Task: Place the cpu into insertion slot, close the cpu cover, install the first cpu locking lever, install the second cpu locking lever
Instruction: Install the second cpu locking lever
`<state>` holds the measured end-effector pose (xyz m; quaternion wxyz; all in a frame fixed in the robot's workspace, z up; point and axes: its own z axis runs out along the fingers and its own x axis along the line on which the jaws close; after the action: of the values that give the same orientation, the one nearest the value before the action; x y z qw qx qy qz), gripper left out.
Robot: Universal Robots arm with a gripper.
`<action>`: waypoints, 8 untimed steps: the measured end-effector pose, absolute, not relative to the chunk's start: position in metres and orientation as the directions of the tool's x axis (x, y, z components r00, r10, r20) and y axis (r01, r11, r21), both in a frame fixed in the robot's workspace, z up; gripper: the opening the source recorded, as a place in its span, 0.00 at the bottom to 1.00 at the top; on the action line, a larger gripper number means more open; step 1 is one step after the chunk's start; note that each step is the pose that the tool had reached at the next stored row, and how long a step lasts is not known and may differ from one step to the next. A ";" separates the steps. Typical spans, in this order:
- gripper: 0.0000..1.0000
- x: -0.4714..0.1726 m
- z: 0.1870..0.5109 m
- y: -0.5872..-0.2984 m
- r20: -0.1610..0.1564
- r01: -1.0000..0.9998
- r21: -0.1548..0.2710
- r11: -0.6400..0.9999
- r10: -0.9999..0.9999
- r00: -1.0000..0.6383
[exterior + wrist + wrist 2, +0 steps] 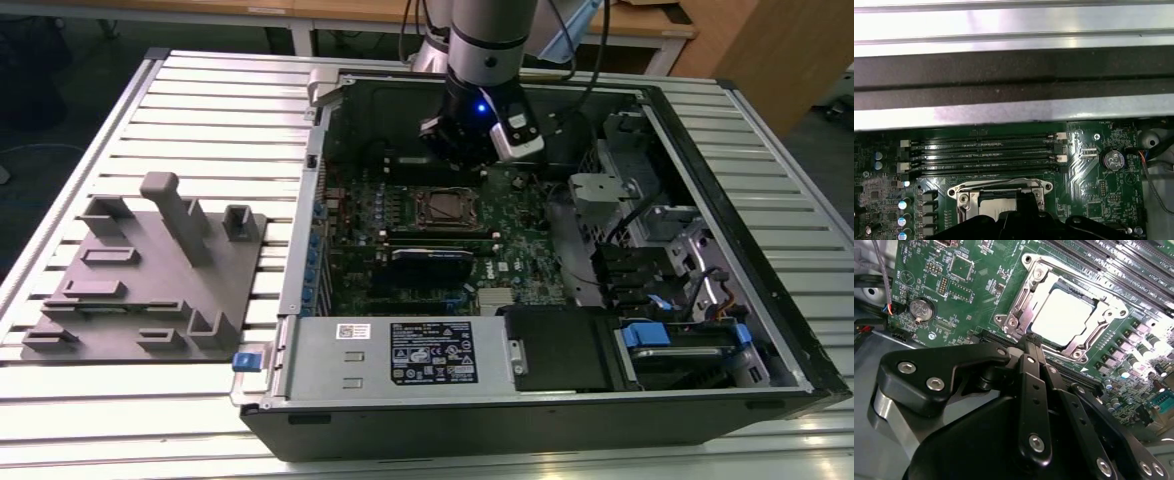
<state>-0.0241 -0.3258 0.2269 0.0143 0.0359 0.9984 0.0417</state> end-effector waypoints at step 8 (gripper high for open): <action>0.11 -0.024 0.227 -0.328 -0.026 0.070 0.084 0.994 0.073 -0.997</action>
<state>-0.0240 -0.3278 0.2269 0.0143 0.0359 0.9984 0.0417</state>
